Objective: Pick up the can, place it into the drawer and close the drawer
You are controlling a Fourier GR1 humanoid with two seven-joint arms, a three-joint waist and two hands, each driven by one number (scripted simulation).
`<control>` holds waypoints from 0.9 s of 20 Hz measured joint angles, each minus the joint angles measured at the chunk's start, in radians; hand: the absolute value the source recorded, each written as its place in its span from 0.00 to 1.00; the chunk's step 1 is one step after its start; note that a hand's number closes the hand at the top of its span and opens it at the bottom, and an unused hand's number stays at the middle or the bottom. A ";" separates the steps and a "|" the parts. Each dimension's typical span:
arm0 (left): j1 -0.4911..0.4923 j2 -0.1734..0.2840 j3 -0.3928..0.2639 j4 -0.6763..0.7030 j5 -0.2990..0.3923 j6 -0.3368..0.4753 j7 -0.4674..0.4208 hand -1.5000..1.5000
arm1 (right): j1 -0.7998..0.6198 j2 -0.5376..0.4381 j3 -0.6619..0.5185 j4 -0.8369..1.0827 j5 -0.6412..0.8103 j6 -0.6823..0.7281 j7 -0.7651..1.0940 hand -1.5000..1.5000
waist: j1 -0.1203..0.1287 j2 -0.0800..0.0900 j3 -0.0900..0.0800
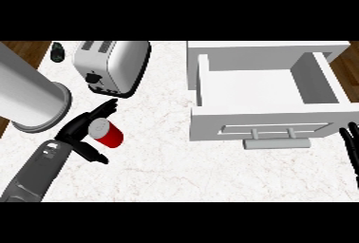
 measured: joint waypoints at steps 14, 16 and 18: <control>-0.026 -0.068 -0.032 0.024 -0.018 0.013 -0.014 1.00 | 0.002 -0.003 -0.024 -0.011 -0.024 0.014 0.020 0.00 | 0.004 -0.001 0.001; -0.035 -0.074 -0.032 0.023 -0.014 0.007 -0.011 1.00 | -0.001 0.009 -0.007 -0.034 -0.012 0.000 0.038 0.00 | 0.005 -0.001 0.001; -0.036 -0.082 -0.033 0.020 -0.011 0.001 -0.010 1.00 | 0.011 0.012 -0.011 -0.023 -0.015 0.011 0.014 0.00 | 0.005 -0.002 0.001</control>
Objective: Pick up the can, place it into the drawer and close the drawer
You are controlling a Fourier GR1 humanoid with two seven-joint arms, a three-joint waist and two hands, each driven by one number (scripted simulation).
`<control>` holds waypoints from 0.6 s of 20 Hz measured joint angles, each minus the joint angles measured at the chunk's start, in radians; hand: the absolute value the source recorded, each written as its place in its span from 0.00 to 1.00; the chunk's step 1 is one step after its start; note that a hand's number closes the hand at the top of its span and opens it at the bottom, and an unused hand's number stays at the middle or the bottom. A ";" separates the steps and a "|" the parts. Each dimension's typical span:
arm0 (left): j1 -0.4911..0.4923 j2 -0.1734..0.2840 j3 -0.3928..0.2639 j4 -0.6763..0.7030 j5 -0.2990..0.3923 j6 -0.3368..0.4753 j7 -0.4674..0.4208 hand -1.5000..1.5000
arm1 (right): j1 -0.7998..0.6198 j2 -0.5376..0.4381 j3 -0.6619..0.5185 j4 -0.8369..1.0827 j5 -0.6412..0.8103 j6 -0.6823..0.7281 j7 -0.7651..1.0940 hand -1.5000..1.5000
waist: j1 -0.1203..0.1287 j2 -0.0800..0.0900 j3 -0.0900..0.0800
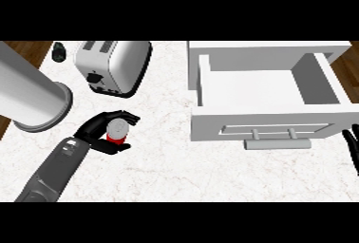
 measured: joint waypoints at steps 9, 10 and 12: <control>0.003 -0.029 0.037 -0.023 0.066 -0.017 0.054 1.00 | 0.024 0.008 -0.014 -0.024 -0.016 0.003 0.004 0.00 | 0.009 -0.003 0.001; 0.010 -0.031 0.068 -0.022 0.095 0.015 0.071 1.00 | 0.031 0.010 -0.016 -0.026 -0.016 0.002 0.003 0.00 | 0.014 -0.005 0.001; 0.037 -0.025 0.144 -0.014 0.159 0.099 0.084 1.00 | 0.037 0.012 -0.020 -0.033 -0.014 -0.003 0.005 0.00 | 0.029 -0.008 0.001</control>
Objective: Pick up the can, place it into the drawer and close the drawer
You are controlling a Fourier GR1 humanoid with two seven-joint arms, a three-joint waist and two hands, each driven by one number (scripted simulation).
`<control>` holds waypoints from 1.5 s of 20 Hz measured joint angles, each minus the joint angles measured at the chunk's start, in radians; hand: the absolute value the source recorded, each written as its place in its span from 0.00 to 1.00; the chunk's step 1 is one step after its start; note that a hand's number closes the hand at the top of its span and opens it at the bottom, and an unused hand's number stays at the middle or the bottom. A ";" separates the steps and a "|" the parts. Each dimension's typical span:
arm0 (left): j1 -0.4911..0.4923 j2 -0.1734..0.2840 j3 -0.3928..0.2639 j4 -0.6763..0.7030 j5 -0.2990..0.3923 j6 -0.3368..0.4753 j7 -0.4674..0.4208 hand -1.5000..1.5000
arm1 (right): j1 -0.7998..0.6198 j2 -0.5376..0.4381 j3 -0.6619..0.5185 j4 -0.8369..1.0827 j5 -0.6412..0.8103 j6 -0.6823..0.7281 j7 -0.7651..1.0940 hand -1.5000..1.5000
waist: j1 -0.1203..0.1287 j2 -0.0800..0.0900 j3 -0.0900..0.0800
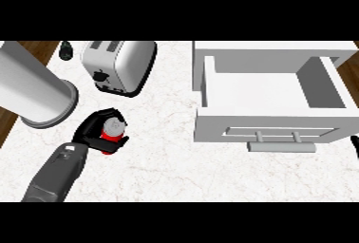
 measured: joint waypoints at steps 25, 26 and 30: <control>0.133 -0.222 -0.071 -0.951 0.152 0.527 0.644 1.00 | 0.027 -0.002 -0.042 -0.011 -0.026 0.021 -0.025 0.00 | -0.004 -0.003 0.001; 0.120 -0.227 -0.090 -0.985 0.147 0.544 0.688 1.00 | 0.039 0.002 -0.038 -0.028 -0.026 0.025 -0.023 0.00 | -0.006 -0.003 0.001; 0.048 -0.239 -0.178 -1.059 0.133 0.633 0.821 1.00 | 0.040 0.009 -0.037 -0.038 -0.029 0.024 -0.013 0.00 | -0.013 -0.001 0.001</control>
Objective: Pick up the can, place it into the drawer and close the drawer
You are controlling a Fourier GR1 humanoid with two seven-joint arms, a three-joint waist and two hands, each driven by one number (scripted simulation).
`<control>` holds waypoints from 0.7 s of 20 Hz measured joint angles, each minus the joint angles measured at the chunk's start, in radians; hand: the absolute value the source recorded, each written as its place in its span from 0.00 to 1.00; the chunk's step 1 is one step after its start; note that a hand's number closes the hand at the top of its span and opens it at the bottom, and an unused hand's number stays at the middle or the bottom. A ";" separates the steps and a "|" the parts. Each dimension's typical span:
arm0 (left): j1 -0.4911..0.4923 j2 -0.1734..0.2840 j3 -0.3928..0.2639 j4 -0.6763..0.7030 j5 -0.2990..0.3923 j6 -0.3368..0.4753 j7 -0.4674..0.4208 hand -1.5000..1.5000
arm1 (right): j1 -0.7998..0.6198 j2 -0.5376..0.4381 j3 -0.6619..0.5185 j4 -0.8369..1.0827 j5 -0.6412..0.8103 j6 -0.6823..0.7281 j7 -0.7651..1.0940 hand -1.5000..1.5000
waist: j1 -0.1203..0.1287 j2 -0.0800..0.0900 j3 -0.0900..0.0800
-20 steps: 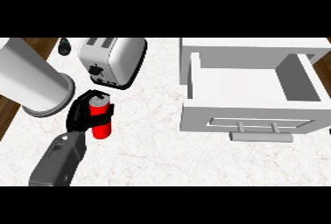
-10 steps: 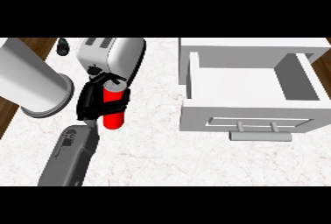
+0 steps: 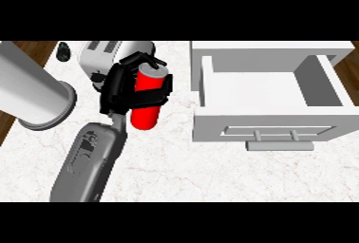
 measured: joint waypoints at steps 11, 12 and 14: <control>-0.348 -0.007 -0.087 0.092 -0.019 0.168 0.189 1.00 | -0.041 -0.019 -0.031 0.040 -0.018 0.012 -0.003 0.00 | -0.013 0.004 0.000; -0.381 -0.007 -0.088 0.124 -0.012 0.179 0.187 1.00 | -0.039 -0.014 -0.025 0.039 -0.010 0.013 -0.006 0.00 | -0.014 0.005 0.000; -0.443 -0.007 -0.105 0.180 0.010 0.214 0.194 1.00 | -0.043 -0.011 -0.026 0.040 -0.012 0.011 -0.001 0.00 | -0.017 0.005 0.000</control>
